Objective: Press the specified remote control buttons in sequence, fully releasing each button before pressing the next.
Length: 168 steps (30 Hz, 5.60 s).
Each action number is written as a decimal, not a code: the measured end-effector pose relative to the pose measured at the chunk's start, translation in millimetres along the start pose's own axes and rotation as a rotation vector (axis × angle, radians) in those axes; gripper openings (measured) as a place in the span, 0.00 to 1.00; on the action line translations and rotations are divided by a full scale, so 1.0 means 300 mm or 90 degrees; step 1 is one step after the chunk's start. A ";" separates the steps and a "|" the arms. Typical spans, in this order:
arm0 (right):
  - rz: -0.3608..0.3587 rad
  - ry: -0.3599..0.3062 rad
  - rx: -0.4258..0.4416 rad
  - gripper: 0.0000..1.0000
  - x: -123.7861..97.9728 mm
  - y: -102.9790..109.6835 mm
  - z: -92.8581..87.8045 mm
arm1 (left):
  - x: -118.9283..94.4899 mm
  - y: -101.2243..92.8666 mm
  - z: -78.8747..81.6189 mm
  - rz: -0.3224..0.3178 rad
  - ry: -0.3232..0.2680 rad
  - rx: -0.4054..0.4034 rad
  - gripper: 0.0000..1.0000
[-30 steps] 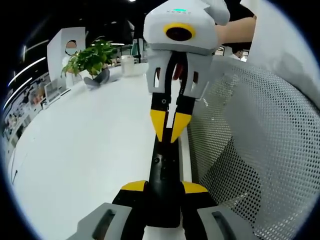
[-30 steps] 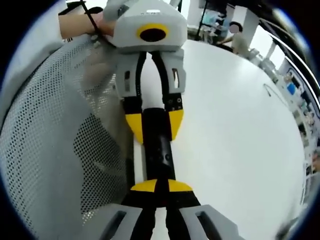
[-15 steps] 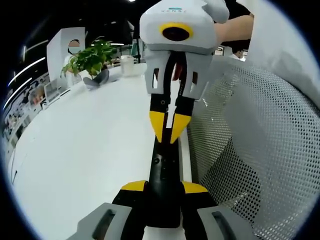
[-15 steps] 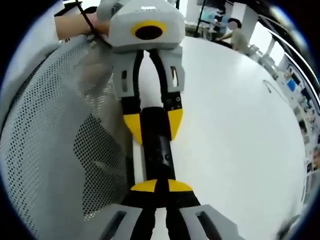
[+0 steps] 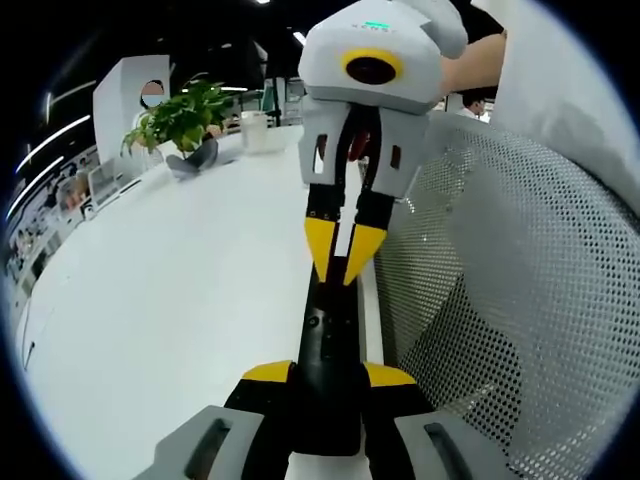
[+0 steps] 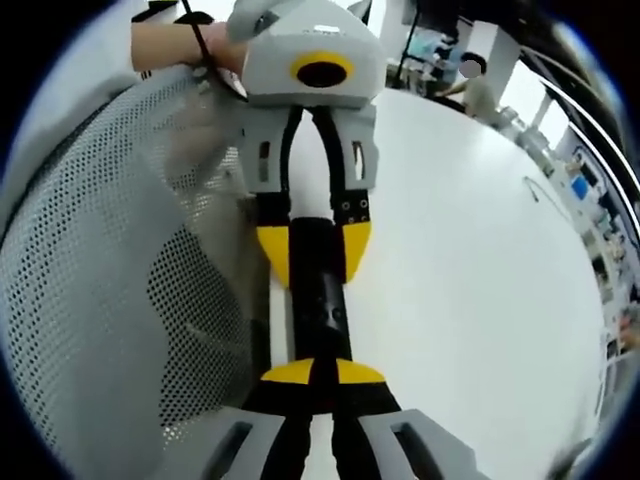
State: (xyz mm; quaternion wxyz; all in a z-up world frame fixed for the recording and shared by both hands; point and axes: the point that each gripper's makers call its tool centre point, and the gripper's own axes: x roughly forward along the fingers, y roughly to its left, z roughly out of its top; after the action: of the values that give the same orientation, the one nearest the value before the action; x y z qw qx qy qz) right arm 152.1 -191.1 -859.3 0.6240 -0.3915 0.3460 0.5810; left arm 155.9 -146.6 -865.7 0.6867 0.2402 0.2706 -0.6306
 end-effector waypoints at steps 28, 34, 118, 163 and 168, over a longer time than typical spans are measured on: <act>-0.002 -0.054 0.121 0.00 -0.002 -0.016 0.002 | 0.001 0.001 0.001 0.000 -0.002 -0.002 0.25; -0.009 -0.083 0.158 0.00 -0.001 -0.019 0.011 | 0.001 0.001 0.001 0.000 -0.001 -0.001 0.25; 0.024 0.014 0.017 0.00 0.040 -0.017 0.062 | 0.001 0.002 0.001 0.001 -0.003 -0.003 0.25; -0.040 -0.021 0.073 0.00 0.040 0.018 0.095 | 0.002 0.002 0.001 0.003 0.000 -0.004 0.25; -0.040 -0.025 0.098 0.00 0.041 -0.011 0.093 | 0.001 0.002 0.001 0.003 -0.001 -0.004 0.25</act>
State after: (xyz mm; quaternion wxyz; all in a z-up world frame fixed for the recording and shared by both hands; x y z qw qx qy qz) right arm 155.7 -160.9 -857.2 0.6769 -0.3412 0.3648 0.5406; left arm 156.5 -147.1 -865.6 0.6890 0.2382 0.2714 -0.6284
